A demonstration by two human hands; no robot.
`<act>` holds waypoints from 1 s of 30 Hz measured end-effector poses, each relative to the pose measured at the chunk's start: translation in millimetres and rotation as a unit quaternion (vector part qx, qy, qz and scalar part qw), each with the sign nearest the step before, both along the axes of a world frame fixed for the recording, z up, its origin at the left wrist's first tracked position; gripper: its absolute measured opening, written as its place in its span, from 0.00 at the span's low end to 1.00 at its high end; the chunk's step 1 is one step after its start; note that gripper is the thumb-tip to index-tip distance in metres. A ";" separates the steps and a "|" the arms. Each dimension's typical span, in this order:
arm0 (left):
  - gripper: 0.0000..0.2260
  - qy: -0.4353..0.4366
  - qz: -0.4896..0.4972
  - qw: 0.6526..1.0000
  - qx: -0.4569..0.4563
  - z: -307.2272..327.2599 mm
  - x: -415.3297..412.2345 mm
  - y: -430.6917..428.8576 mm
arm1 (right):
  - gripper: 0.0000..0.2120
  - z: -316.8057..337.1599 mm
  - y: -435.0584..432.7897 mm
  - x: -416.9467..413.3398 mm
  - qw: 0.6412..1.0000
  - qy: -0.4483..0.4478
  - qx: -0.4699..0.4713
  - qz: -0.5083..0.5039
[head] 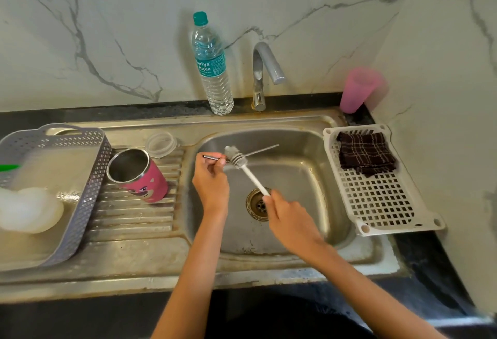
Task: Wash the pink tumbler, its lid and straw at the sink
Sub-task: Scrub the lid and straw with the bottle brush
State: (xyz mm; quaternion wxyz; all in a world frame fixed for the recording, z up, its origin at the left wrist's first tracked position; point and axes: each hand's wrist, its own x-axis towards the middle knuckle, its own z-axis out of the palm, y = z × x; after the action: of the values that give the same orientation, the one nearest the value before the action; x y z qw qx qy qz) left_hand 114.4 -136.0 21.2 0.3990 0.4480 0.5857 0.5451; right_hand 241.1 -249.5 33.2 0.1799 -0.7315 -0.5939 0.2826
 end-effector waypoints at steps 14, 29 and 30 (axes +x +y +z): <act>0.11 0.000 0.027 0.998 0.049 16.3 4.7 -12.3 | 0.17 -11.7 27.8 45.4 0.990 0.003 -0.073 -0.118; 0.05 -0.049 -0.030 0.998 0.010 25.0 23.0 6.4 | 0.13 -2.3 5.8 47.3 0.996 -0.001 0.087 0.029; 0.06 -0.026 -0.053 0.998 0.010 22.6 25.6 8.8 | 0.13 -1.6 5.5 46.3 0.994 -0.008 0.102 0.035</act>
State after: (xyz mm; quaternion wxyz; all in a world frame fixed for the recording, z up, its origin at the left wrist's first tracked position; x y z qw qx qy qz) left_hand 140.0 -127.3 43.8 0.4377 0.4680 0.5453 0.5404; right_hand 287.4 -244.0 31.6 0.2389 -0.6904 -0.6460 0.2213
